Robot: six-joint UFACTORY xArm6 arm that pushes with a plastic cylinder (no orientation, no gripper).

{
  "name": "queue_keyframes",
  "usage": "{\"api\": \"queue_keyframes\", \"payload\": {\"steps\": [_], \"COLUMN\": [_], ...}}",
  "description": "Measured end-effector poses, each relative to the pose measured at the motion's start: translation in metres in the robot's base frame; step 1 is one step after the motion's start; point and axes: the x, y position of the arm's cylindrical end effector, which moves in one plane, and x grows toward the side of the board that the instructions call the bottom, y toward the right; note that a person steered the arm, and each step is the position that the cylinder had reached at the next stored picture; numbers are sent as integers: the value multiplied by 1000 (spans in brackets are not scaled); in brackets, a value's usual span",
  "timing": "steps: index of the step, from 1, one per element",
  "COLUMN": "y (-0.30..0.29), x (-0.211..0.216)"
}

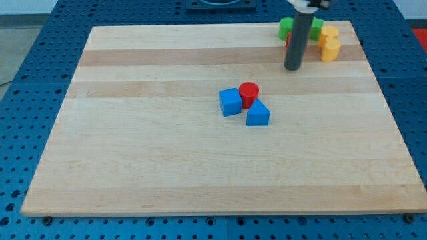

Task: Slide the red circle close to the yellow blocks

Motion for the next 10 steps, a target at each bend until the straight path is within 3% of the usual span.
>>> {"api": "queue_keyframes", "payload": {"steps": [2, 3, 4, 5, 8, 10], "y": [26, 29, 12, -38, -88, -88], "x": [-63, -66, -37, -36, -130, -129]}}
